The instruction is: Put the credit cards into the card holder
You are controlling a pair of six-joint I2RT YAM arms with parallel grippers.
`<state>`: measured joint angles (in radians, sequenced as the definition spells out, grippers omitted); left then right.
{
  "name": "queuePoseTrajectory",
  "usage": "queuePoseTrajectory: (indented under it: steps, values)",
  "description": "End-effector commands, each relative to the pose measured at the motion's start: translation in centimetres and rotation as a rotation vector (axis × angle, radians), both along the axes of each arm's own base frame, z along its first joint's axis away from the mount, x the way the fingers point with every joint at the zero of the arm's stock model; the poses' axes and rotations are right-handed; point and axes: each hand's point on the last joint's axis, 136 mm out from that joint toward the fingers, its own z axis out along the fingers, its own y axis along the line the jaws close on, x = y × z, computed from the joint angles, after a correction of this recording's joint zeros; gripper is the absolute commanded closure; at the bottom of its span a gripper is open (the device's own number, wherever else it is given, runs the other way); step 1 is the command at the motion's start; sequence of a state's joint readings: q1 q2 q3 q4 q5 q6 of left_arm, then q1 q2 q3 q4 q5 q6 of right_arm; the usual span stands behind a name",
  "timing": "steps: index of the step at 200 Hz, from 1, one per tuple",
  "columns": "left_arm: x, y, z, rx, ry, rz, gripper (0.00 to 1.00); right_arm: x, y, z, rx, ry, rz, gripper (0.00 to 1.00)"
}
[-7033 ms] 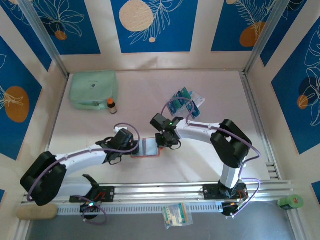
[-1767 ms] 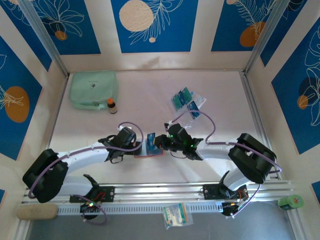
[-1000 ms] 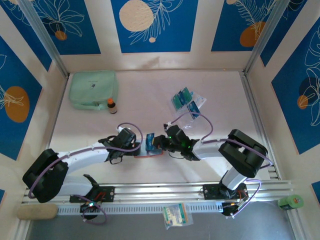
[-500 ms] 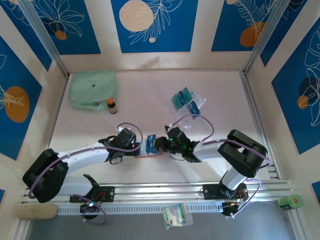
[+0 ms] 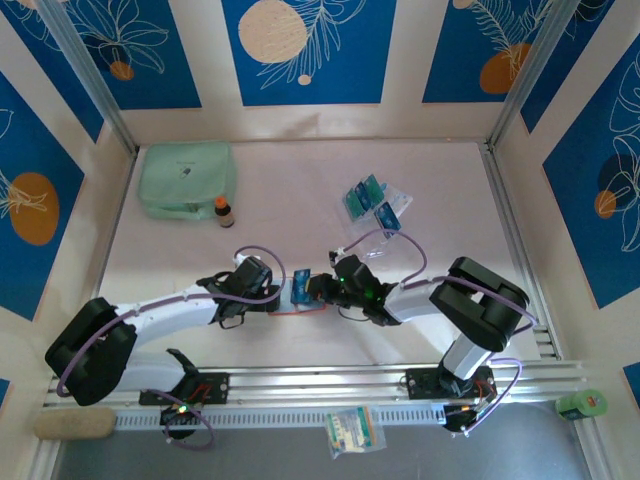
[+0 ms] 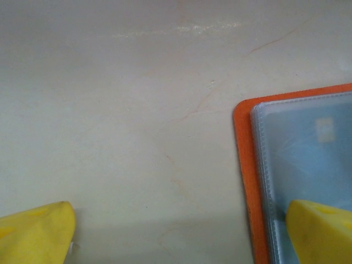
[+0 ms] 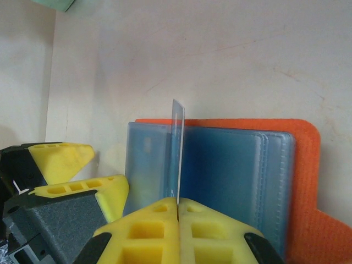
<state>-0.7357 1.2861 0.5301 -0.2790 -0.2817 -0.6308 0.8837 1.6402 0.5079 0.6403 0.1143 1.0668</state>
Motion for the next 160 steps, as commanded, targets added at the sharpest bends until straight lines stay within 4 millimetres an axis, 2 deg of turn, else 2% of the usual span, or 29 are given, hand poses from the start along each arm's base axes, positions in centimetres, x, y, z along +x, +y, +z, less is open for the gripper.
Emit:
queuePoseTrajectory:
  steps: [1, 73, 160]
  values:
    - [-0.8, 0.8, -0.6, 0.029, 0.022, 0.012, 0.02, -0.4, 0.1, -0.6, 0.002, 0.012, 0.017, 1.0]
    - [-0.8, 0.6, -0.5, 0.025, 0.021, 0.007, 0.02, -0.8, 0.7, -0.9, 0.026, 0.032, 0.04, 1.0]
    - [-0.9, 0.7, -0.6, 0.027, 0.022, 0.009, 0.02, -1.7, -0.2, -1.6, 0.006, 0.059, 0.038, 1.0]
